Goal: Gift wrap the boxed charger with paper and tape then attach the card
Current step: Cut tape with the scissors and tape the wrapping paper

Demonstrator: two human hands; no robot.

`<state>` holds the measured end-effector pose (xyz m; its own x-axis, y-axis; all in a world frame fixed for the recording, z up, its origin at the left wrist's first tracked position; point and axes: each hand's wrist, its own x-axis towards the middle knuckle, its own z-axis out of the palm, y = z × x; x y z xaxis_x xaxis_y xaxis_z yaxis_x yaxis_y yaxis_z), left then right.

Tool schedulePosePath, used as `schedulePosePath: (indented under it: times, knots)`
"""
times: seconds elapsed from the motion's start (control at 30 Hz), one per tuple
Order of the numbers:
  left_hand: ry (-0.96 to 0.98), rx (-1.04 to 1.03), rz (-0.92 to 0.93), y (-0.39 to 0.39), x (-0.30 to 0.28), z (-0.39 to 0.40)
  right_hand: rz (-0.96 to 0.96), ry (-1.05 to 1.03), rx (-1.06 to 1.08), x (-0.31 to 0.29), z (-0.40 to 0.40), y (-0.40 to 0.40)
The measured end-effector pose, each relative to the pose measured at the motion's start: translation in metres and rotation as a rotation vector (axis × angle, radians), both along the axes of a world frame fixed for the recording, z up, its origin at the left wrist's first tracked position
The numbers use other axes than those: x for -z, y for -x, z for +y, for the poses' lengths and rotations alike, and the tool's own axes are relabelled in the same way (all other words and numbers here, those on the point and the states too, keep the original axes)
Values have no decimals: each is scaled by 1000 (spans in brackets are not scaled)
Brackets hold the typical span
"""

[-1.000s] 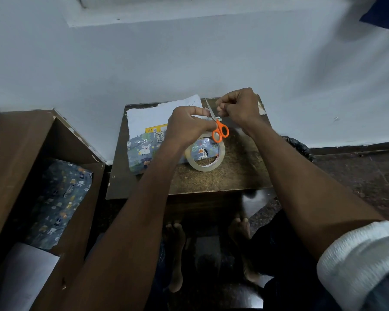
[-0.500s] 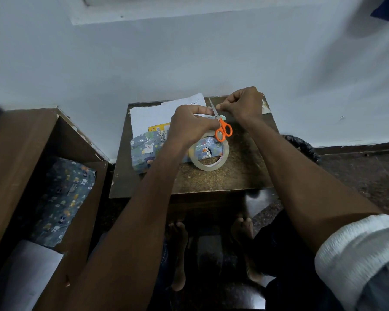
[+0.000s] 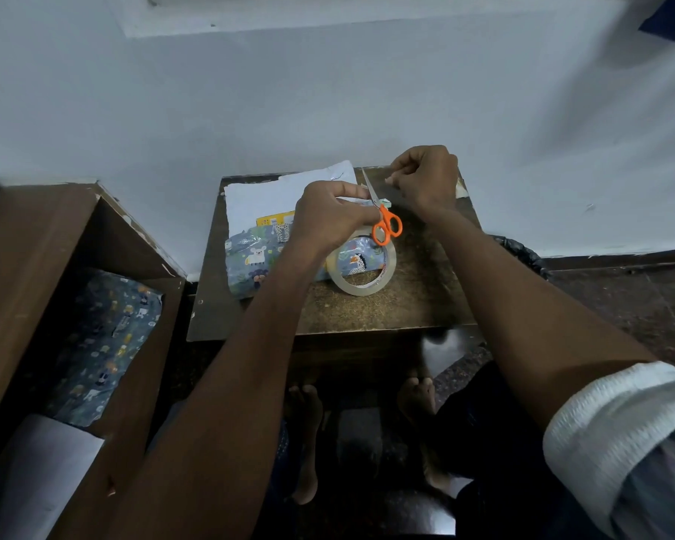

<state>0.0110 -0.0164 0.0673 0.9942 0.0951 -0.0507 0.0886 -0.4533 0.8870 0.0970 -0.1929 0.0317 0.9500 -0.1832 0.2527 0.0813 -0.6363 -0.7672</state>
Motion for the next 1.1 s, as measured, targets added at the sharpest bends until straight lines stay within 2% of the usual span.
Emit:
schedulePosePath:
  times: [0.27, 0.5, 0.6, 0.73, 0.83, 0.9, 1.03, 1.1]
  knots:
    - [32, -12, 7, 3, -2, -1, 18, -102, 30, -5, -10, 3]
    - [70, -21, 17, 10, -6, -2, 92, -75, -64, -4, -15, 14]
    - [83, -21, 17, 11, -6, -2, 117, -151, -66, -11, -17, 17]
    - [210, -14, 60, 14, -7, -2, 298, -382, -288, -40, -16, 44]
    - [283, -19, 79, 21, -11, -5, 376, -378, -439, -54, -15, 73]
    - [311, -32, 70, 25, -11, -8, 338, -389, -431, -55, -14, 86]
    - [364, -99, 66, 38, -11, -12, 82, -318, -215, -53, -15, 97]
    - [390, -139, 57, 42, -10, -14, 93, -322, -233, -55, -14, 102]
